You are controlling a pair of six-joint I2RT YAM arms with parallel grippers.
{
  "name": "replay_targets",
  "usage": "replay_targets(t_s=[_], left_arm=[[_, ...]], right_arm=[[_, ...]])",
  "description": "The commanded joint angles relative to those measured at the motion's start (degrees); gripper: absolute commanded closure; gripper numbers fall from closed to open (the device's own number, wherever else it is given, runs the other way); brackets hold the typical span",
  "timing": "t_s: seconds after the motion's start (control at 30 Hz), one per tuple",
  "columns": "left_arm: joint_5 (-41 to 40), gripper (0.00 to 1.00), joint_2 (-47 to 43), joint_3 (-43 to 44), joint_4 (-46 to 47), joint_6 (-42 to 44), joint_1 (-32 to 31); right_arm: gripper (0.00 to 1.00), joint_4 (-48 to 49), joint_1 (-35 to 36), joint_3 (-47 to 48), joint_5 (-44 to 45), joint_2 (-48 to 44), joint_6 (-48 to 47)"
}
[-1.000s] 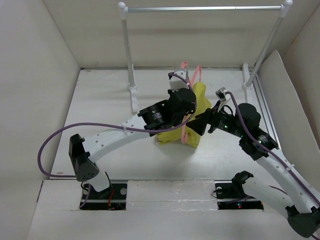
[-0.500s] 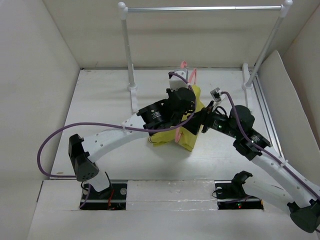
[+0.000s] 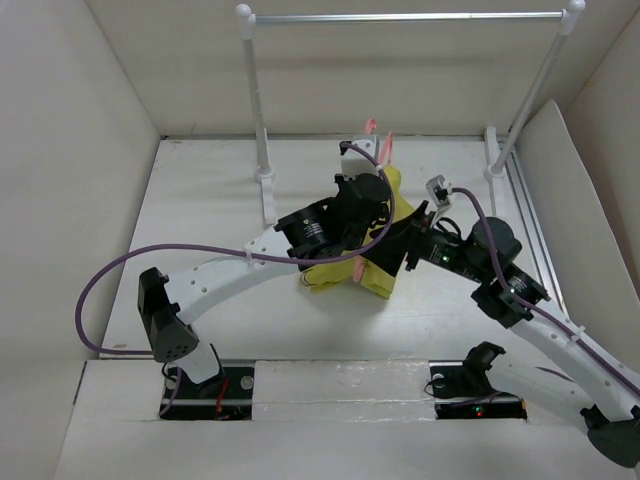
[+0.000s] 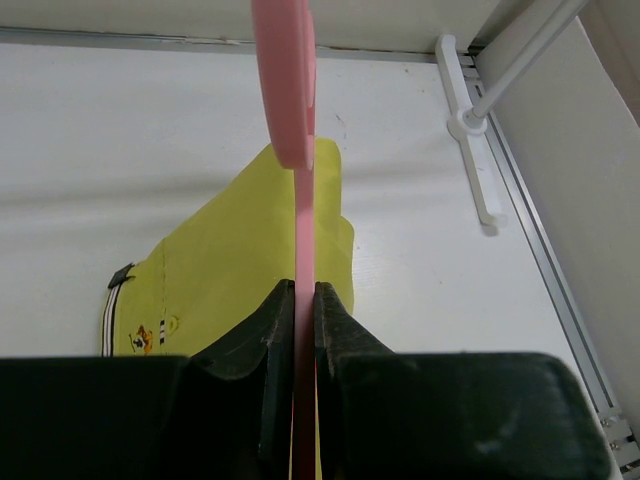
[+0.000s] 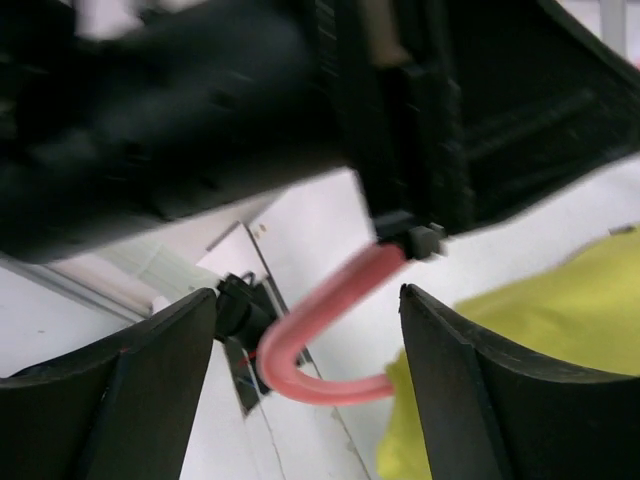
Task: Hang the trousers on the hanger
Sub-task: Place the hanger at the clothesline.
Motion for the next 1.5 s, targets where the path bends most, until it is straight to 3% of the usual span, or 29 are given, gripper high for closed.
replay_targets(t_s=[0.0,0.13,0.47,0.67,0.83,1.03,1.23,1.33,1.47], left_arm=[[-0.7,1.00,-2.3,2.8,9.9,-0.8,-0.2],[0.2,1.00,-2.3,2.3,10.1,-1.9,-0.2],[0.4,1.00,-3.8,1.3,10.5,-2.4,-0.2],[0.1,1.00,-4.0,0.7,11.3,-1.6,0.8],[0.8,1.00,-3.3,0.6,11.7,-1.9,0.8],[2.0,1.00,-3.5,0.5,11.8,-3.1,0.8],[2.0,1.00,-4.1,-0.5,11.4,-3.7,0.8],[2.0,1.00,-4.6,-1.3,11.4,-3.8,0.8],[2.3,1.00,-4.8,0.0,11.2,-3.3,0.8]], right_arm=[[0.20,5.6,0.9,2.8,-0.7,-2.0,0.9],[0.19,8.3,1.4,0.6,-0.7,0.8,3.8],[0.24,0.1,3.2,1.9,7.8,2.3,3.9],[0.26,-7.9,6.7,4.2,17.0,-2.2,1.8],[0.25,-9.1,6.7,4.7,14.7,-0.3,1.8],[0.25,-2.5,7.5,4.3,12.7,5.3,0.7],[0.41,4.5,7.5,3.3,14.4,6.7,1.2],[0.42,5.6,7.5,3.1,15.7,6.2,0.6],[0.72,7.1,7.5,2.6,16.2,5.3,0.9]])
